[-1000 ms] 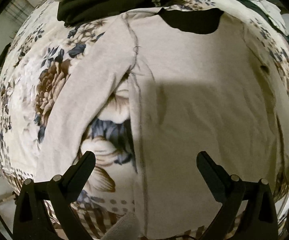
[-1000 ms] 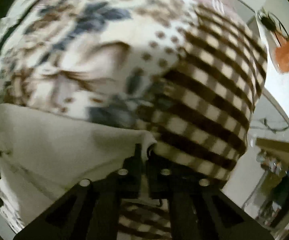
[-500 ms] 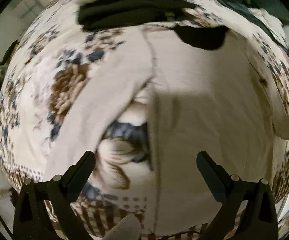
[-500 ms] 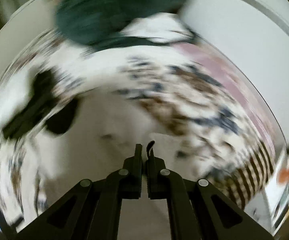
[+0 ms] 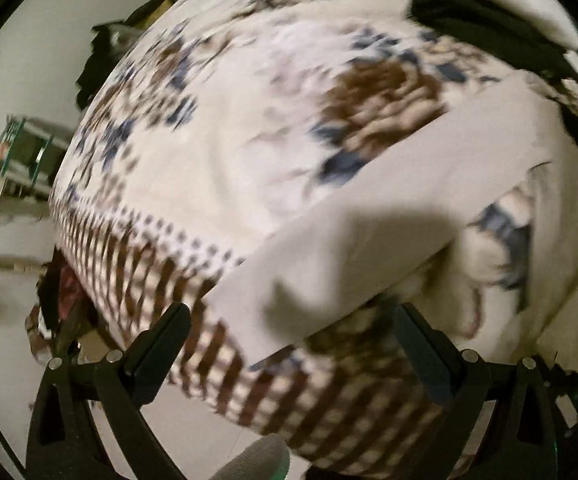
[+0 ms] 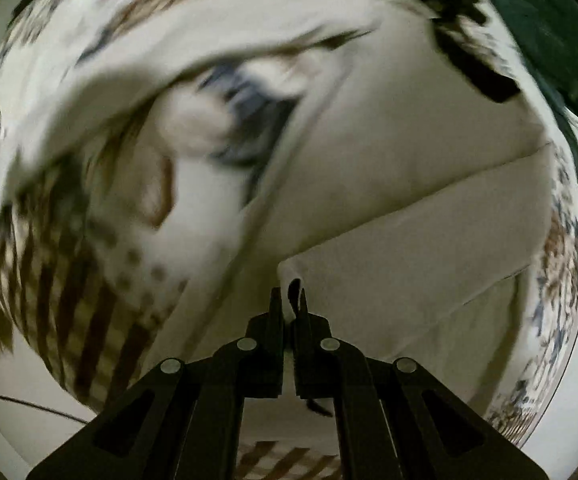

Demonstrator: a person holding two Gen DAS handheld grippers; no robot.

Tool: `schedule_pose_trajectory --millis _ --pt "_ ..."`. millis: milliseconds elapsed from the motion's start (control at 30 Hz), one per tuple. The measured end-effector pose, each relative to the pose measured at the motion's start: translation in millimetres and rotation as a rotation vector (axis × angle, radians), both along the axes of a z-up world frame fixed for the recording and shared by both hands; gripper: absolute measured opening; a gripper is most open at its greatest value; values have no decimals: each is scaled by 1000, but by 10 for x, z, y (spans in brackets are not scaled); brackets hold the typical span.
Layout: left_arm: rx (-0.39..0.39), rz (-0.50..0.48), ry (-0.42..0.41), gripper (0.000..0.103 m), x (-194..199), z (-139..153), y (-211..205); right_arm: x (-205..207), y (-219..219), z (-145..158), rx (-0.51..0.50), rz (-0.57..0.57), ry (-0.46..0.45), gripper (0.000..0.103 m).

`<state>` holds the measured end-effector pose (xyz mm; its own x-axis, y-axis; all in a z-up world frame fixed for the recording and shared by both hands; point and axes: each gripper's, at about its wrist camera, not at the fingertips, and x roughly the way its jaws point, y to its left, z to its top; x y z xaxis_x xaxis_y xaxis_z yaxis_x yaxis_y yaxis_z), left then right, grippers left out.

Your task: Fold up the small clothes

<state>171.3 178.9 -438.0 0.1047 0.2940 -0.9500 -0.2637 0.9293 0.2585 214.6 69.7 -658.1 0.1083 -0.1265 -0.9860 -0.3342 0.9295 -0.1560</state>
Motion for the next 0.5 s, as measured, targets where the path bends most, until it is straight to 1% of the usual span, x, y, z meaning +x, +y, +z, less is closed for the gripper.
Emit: schedule_pose_trajectory --millis 100,133,200,233,333,367,400,467,500 --pt "-9 45 23 103 -129 -93 161 -160 162 -157 -39 37 40 3" --pt "-21 72 36 103 -177 -134 226 -174 174 -198 -41 32 53 3" --pt "-76 142 57 103 -267 -226 382 -165 129 -234 12 -24 105 5" --pt "-105 174 67 103 -311 -274 429 -144 69 -223 62 -66 136 5" --pt "-197 296 97 103 -499 -441 699 -125 -177 -171 231 -196 217 11" --pt "-217 336 107 103 -566 -498 797 -144 -265 -149 268 -237 230 15" --pt "-236 375 115 103 -626 -551 891 -178 -358 -116 294 -278 230 23" --pt "-271 446 123 103 -726 -659 1072 -257 -526 -49 331 -342 213 34" --pt "-289 471 125 103 -750 -712 1144 -315 -599 -19 343 -370 206 35"
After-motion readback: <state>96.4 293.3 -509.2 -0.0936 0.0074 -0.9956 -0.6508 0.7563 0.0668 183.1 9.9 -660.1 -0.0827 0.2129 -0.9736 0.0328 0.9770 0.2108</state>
